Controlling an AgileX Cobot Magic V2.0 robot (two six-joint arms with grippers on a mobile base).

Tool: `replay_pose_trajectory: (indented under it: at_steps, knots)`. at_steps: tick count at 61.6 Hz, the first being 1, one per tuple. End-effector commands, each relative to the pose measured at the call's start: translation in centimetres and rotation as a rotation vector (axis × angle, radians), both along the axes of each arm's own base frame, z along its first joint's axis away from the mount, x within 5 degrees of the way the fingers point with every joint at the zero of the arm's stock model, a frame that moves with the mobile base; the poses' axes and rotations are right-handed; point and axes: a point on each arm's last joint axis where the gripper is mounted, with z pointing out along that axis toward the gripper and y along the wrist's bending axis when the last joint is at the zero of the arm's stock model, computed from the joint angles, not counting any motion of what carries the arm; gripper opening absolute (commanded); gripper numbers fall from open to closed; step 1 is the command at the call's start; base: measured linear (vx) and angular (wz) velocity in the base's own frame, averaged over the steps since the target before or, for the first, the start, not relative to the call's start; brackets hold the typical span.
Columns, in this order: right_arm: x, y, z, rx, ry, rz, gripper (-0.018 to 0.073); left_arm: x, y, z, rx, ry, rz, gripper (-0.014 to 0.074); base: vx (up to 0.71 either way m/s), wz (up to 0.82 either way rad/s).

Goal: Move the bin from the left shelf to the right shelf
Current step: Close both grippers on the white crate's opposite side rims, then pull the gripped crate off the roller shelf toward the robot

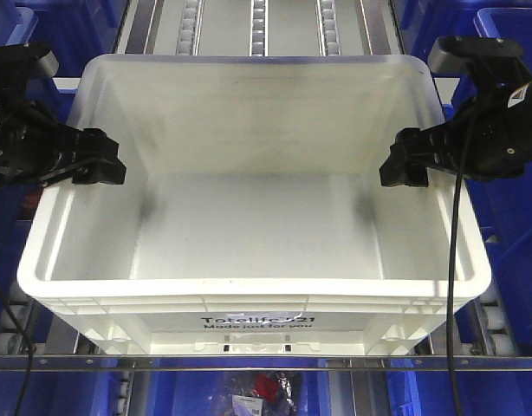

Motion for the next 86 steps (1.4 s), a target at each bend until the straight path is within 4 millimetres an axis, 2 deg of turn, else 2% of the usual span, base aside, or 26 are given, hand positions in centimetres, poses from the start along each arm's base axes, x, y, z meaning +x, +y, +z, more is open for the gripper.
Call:
replay_pose_trajectory:
  at_steps: [1,16,29,40,48,55,62,69,74,86]
  knots:
    - [0.3,0.0,1.5,0.016,-0.08,0.0,0.0623,0.0,-0.1,1.9,-0.023,-0.091,0.012,0.0542,0.0,0.0]
    - [1.0,0.2,0.4,0.004,-0.047,0.01,0.061,0.0,-0.1,1.9,-0.022,-0.092,0.013,0.0542,0.0,0.0]
    - [1.1,0.2,0.4,0.004,-0.05,0.01,0.0588,0.0,-0.1,1.9,-0.021,-0.091,0.012,0.0528,0.0,0.0]
    - [1.1,0.2,0.4,0.003,-0.051,0.012,0.0575,0.0,-0.1,1.9,-0.024,-0.09,0.013,0.0479,0.0,0.0]
    - [1.1,0.2,0.4,0.002,-0.051,0.012,0.0538,0.0,-0.1,1.9,-0.024,-0.09,0.013,0.0407,0.0,0.0]
    - [1.1,0.2,0.4,0.003,-0.051,0.012,0.0445,0.0,-0.1,1.9,-0.024,-0.088,0.011,0.0286,0.0,0.0]
    - [1.1,0.2,0.4,0.005,-0.05,0.011,0.0299,0.0,-0.1,1.9,-0.025,-0.086,0.011,0.0146,0.0,0.0]
    - [1.1,0.2,0.4,0.011,-0.049,0.01,0.0109,0.0,-0.1,1.9,-0.024,-0.086,0.011,0.0013,0.0,0.0]
    - [1.1,0.3,0.4,0.019,-0.05,0.01,-0.0013,0.0,-0.1,1.9,-0.025,-0.085,0.01,-0.001,0.0,0.0]
    - [0.9,0.4,0.7,0.034,-0.061,0.008,-0.0008,-0.1,-0.1,2.1,-0.027,-0.1,0.012,-0.0009,0.0,0.0]
